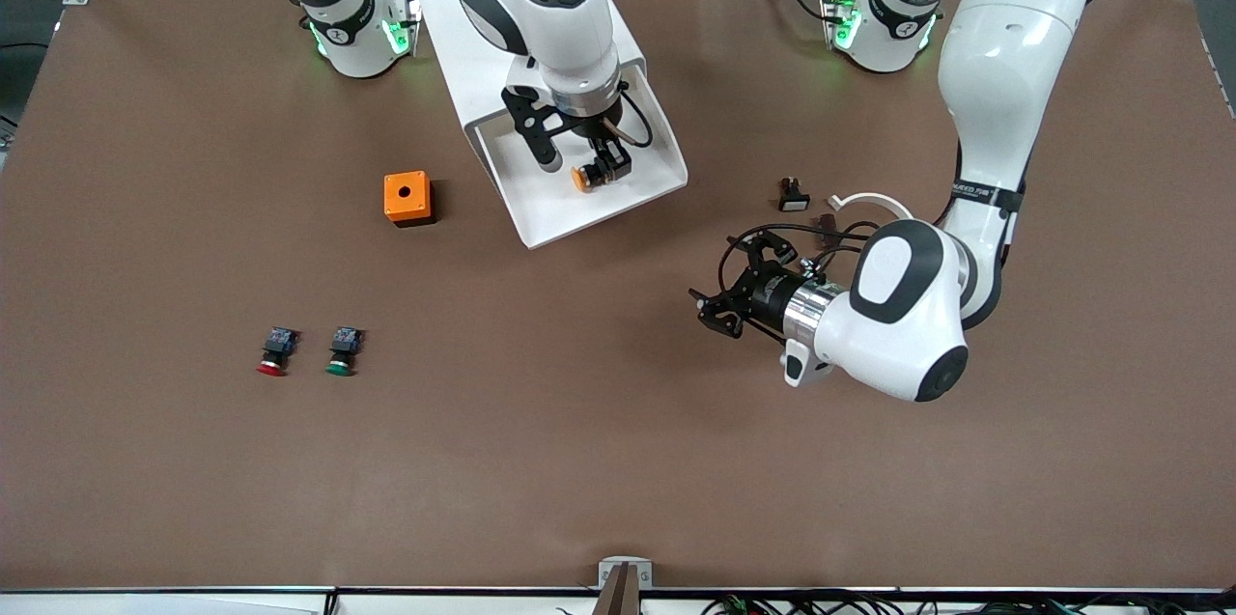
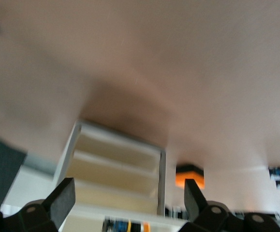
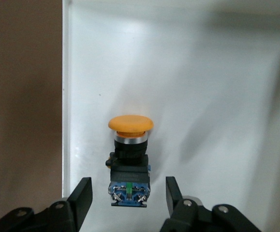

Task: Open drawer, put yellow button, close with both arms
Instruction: 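Lower the yellow button into the open drawer and open the right gripper, then withdraw the right gripper while the left gripper moves to the drawer front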

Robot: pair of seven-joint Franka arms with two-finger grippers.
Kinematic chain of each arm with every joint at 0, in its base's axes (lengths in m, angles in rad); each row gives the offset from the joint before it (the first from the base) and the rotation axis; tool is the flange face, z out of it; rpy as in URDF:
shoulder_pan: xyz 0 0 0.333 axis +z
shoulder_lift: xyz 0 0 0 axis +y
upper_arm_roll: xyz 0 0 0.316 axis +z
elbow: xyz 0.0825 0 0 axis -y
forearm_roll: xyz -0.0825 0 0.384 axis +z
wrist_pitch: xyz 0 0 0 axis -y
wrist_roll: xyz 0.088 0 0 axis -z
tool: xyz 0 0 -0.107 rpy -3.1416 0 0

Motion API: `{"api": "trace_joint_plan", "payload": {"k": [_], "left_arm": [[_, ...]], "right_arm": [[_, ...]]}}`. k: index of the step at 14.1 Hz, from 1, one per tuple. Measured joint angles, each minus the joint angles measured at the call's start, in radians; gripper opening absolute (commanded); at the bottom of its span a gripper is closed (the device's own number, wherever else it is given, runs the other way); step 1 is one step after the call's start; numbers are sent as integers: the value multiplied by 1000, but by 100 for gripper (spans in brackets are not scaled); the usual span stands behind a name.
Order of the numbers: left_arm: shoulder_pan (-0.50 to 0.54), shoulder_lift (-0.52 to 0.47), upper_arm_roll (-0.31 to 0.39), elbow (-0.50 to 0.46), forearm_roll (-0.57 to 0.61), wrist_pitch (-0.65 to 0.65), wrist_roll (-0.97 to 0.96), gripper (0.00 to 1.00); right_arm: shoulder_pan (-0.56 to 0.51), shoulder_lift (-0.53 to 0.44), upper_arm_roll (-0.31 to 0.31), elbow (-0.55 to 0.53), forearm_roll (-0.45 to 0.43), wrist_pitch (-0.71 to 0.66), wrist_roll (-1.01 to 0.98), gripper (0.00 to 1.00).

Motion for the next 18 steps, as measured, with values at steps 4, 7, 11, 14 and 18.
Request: {"api": "trace_joint_plan", "payload": {"k": [4, 7, 11, 14, 18], "left_arm": [[-64, -59, -3, 2, 260, 164, 57, 100], [-142, -75, -2, 2, 396, 251, 54, 100], [-215, -75, 2, -10, 486, 313, -25, 100], [-225, -74, 4, -14, 494, 371, -48, 100], [-262, -74, 5, -18, 496, 437, -52, 100]], "right_arm": [[-41, 0, -13, 74, -1, -62, -90, 100], [-138, -1, -20, 169, 0, -218, -297, 100], [-276, -5, -24, 223, 1, -364, -641, 100], [-386, -15, -28, 232, -1, -466, -935, 100], [-576, -55, -35, 236, -4, -564, -1344, 100]]}}
